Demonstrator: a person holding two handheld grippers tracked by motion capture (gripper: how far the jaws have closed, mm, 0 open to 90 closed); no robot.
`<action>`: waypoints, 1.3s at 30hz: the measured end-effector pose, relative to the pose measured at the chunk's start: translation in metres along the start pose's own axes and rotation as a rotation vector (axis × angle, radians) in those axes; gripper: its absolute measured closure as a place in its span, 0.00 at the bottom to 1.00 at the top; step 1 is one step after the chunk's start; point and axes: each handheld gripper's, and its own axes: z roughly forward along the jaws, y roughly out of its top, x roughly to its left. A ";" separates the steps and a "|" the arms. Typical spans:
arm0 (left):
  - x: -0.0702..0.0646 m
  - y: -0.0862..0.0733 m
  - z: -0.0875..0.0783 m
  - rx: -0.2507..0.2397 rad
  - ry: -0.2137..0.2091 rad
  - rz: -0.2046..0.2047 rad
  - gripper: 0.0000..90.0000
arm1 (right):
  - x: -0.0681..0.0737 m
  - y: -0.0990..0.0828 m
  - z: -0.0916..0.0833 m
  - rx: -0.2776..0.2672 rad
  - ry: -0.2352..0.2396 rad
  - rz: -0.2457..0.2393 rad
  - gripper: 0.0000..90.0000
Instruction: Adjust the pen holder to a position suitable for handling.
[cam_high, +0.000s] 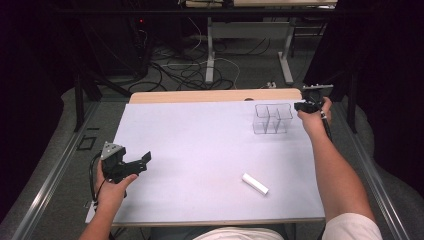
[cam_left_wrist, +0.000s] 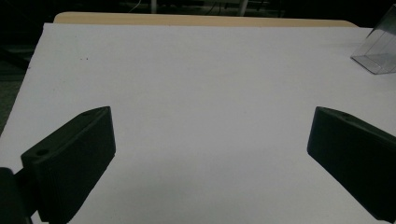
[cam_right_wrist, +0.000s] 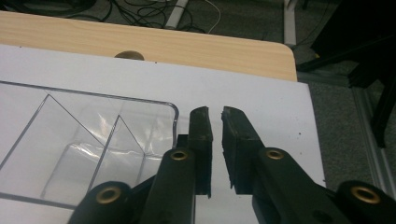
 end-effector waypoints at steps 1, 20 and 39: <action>0.000 0.000 0.000 -0.001 0.001 -0.001 0.01 | 0.001 -0.001 0.001 0.013 0.003 0.006 0.99; -0.001 -0.001 0.001 0.005 -0.001 -0.001 0.02 | 0.015 -0.008 0.015 0.079 -0.023 -0.022 1.00; -0.003 0.000 0.004 0.010 -0.005 0.006 0.02 | 0.018 -0.017 0.009 0.056 0.010 0.027 1.00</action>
